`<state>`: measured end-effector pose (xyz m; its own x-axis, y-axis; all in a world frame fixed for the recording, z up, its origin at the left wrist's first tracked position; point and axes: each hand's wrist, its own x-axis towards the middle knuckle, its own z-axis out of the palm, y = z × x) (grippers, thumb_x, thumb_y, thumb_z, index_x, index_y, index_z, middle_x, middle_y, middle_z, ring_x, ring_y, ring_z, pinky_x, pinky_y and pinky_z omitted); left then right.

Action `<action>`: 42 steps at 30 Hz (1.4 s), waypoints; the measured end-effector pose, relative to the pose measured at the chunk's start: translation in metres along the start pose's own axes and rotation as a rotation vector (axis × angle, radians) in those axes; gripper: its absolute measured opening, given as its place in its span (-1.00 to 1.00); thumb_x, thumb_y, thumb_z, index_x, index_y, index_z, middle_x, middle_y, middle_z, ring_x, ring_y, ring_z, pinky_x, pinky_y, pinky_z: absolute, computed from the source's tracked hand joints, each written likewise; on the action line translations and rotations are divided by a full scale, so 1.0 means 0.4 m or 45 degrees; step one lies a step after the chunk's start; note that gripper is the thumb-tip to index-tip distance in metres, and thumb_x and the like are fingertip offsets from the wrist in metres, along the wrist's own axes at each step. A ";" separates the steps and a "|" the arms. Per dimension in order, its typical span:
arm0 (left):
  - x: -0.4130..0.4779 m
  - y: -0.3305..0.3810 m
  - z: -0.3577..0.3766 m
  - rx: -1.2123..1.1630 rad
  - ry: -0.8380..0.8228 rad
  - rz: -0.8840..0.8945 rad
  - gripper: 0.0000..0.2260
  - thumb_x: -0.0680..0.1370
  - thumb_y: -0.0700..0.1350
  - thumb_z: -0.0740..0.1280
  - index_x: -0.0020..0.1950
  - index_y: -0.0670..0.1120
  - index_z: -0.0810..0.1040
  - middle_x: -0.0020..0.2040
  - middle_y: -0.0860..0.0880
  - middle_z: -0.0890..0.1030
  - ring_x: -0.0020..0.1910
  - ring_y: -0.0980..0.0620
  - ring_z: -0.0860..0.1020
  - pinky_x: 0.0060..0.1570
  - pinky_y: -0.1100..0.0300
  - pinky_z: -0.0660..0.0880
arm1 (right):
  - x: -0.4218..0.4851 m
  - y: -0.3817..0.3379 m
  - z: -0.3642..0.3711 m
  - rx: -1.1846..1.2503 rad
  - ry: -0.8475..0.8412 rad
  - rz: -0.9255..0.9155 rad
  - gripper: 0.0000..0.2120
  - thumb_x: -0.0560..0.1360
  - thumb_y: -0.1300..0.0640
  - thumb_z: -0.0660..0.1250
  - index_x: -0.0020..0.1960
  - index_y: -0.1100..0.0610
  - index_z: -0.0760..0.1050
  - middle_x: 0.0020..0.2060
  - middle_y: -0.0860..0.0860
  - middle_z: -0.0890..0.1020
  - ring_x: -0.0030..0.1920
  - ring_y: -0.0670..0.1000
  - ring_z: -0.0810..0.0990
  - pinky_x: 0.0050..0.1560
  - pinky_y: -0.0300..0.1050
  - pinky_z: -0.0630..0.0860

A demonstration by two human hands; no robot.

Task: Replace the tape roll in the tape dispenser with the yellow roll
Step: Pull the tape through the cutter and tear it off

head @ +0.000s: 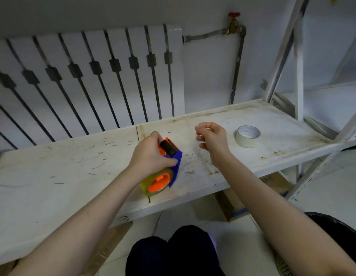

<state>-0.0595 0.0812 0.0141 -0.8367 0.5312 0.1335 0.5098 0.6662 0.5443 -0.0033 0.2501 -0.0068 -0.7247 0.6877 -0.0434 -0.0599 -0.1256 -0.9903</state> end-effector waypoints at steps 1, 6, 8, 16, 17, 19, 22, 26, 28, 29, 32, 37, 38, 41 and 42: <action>-0.005 -0.003 -0.003 -0.019 0.012 0.005 -0.51 0.17 0.05 0.54 -0.05 -0.07 0.42 -0.16 0.01 0.53 -0.20 0.00 0.49 -0.34 0.14 0.41 | -0.003 -0.004 0.004 -0.004 -0.008 0.003 -0.95 0.46 0.23 0.32 -0.07 0.16 0.52 -0.33 0.00 0.56 -0.35 -0.07 0.52 -0.37 -0.24 0.44; -0.025 -0.013 -0.011 -0.101 0.040 0.012 -0.50 0.20 0.04 0.57 -0.01 -0.06 0.42 -0.10 0.04 0.53 -0.13 0.02 0.49 -0.26 0.19 0.46 | -0.016 -0.009 0.029 -0.069 -0.057 0.053 -0.95 0.47 0.23 0.33 -0.07 0.15 0.53 -0.31 0.00 0.56 -0.33 -0.07 0.53 -0.37 -0.25 0.44; -0.031 -0.019 -0.015 -0.134 0.046 0.000 -0.51 0.21 0.04 0.57 -0.01 -0.03 0.40 -0.11 0.06 0.50 -0.14 0.05 0.46 -0.28 0.25 0.42 | -0.020 -0.002 0.041 -0.105 -0.078 0.085 -0.96 0.47 0.22 0.34 -0.09 0.14 0.52 -0.30 0.01 0.56 -0.33 -0.06 0.52 -0.38 -0.24 0.44; -0.044 -0.051 -0.023 -0.256 0.089 -0.031 -0.52 0.23 0.00 0.57 -0.01 -0.02 0.38 -0.08 0.07 0.48 -0.09 0.06 0.46 -0.22 0.28 0.44 | -0.040 0.052 0.081 -0.219 -0.176 0.207 -0.94 0.47 0.21 0.35 -0.06 0.17 0.53 -0.29 0.03 0.56 -0.32 -0.04 0.53 -0.35 -0.22 0.45; -0.045 -0.053 -0.023 -0.262 0.093 -0.033 -0.51 0.23 0.00 0.57 -0.01 -0.02 0.38 -0.06 0.06 0.49 -0.07 0.06 0.47 -0.21 0.26 0.45 | -0.043 0.058 0.085 -0.231 -0.195 0.216 -0.94 0.47 0.20 0.35 -0.06 0.17 0.52 -0.28 0.03 0.57 -0.31 -0.04 0.54 -0.35 -0.22 0.45; -0.047 -0.056 -0.023 -0.264 0.102 -0.036 -0.51 0.24 0.00 0.57 0.00 -0.02 0.37 -0.04 0.06 0.49 -0.04 0.05 0.47 -0.16 0.22 0.46 | -0.048 0.069 0.092 -0.259 -0.219 0.228 -0.94 0.47 0.20 0.35 -0.08 0.16 0.52 -0.27 0.03 0.57 -0.29 -0.03 0.54 -0.35 -0.22 0.45; -0.048 -0.063 -0.022 -0.266 0.115 -0.035 -0.51 0.25 0.00 0.57 0.01 -0.01 0.37 -0.03 0.06 0.49 -0.04 0.04 0.47 -0.12 0.18 0.47 | -0.051 0.084 0.099 -0.266 -0.230 0.237 -0.97 0.47 0.19 0.35 -0.12 0.14 0.52 -0.26 0.04 0.58 -0.28 -0.03 0.54 -0.32 -0.20 0.48; -0.049 -0.072 -0.021 -0.282 0.136 -0.012 -0.52 0.24 0.00 0.57 -0.02 -0.02 0.38 -0.05 0.05 0.51 -0.03 0.03 0.48 -0.09 0.15 0.51 | -0.054 0.095 0.104 -0.246 -0.229 0.243 -0.97 0.46 0.18 0.36 -0.15 0.13 0.53 -0.27 0.04 0.59 -0.27 -0.02 0.55 -0.31 -0.19 0.49; -0.050 -0.073 -0.021 -0.294 0.139 -0.006 -0.53 0.24 -0.01 0.57 -0.02 -0.02 0.38 -0.05 0.04 0.52 -0.04 0.03 0.49 -0.09 0.16 0.51 | -0.060 0.101 0.109 -0.206 -0.250 0.265 -0.95 0.47 0.19 0.35 -0.17 0.14 0.52 -0.27 0.05 0.59 -0.27 -0.02 0.54 -0.31 -0.20 0.49; -0.051 -0.073 -0.021 -0.301 0.141 -0.003 -0.53 0.24 -0.02 0.57 -0.02 -0.02 0.38 -0.04 0.03 0.52 -0.04 0.03 0.49 -0.09 0.16 0.51 | -0.064 0.105 0.113 -0.190 -0.263 0.274 -0.95 0.47 0.20 0.33 -0.17 0.15 0.51 -0.26 0.07 0.59 -0.26 -0.01 0.54 -0.30 -0.20 0.50; -0.052 -0.073 -0.019 -0.301 0.140 0.000 -0.53 0.25 -0.03 0.57 -0.02 -0.03 0.38 -0.03 0.02 0.52 -0.03 0.02 0.49 -0.11 0.18 0.50 | -0.073 0.120 0.124 -0.198 -0.265 0.285 -0.94 0.50 0.19 0.30 -0.13 0.16 0.51 -0.16 0.12 0.62 -0.15 0.06 0.58 -0.19 -0.13 0.58; -0.049 -0.074 -0.018 -0.297 0.145 0.003 -0.54 0.26 -0.04 0.57 -0.01 -0.03 0.37 -0.03 0.02 0.52 -0.02 0.02 0.48 -0.09 0.17 0.50 | -0.079 0.123 0.129 -0.345 -0.199 0.177 -0.90 0.50 0.14 0.30 -0.10 0.19 0.49 -0.27 0.06 0.58 -0.24 0.02 0.55 -0.28 -0.17 0.56; -0.049 -0.075 -0.019 -0.299 0.144 0.002 -0.54 0.26 -0.04 0.57 -0.02 -0.03 0.38 -0.03 0.02 0.52 -0.02 0.02 0.49 -0.08 0.15 0.52 | -0.079 0.125 0.129 -0.397 -0.194 0.151 -0.88 0.49 0.12 0.31 -0.12 0.19 0.49 -0.31 0.04 0.56 -0.29 -0.01 0.54 -0.33 -0.19 0.55; -0.048 -0.078 -0.020 -0.301 0.148 -0.003 -0.54 0.26 -0.04 0.57 -0.02 -0.03 0.38 -0.03 0.02 0.52 -0.02 0.01 0.49 -0.06 0.11 0.54 | -0.075 0.133 0.127 -0.504 -0.162 0.136 -0.81 0.45 0.03 0.36 -0.18 0.14 0.46 -0.29 0.04 0.57 -0.35 -0.05 0.51 -0.41 -0.22 0.50; -0.048 -0.078 -0.020 -0.299 0.147 -0.005 -0.54 0.26 -0.03 0.57 -0.02 -0.03 0.38 -0.03 0.03 0.51 -0.02 0.01 0.49 -0.06 0.11 0.53 | -0.073 0.136 0.126 -0.520 -0.157 0.157 -0.80 0.44 0.01 0.37 -0.19 0.14 0.46 -0.28 0.05 0.57 -0.36 -0.04 0.50 -0.41 -0.21 0.49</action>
<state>-0.0609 0.0459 0.0011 -0.8626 0.4567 0.2173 0.4574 0.5211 0.7206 -0.0198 0.1871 -0.0526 -0.7874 0.5918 -0.1725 0.2900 0.1085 -0.9509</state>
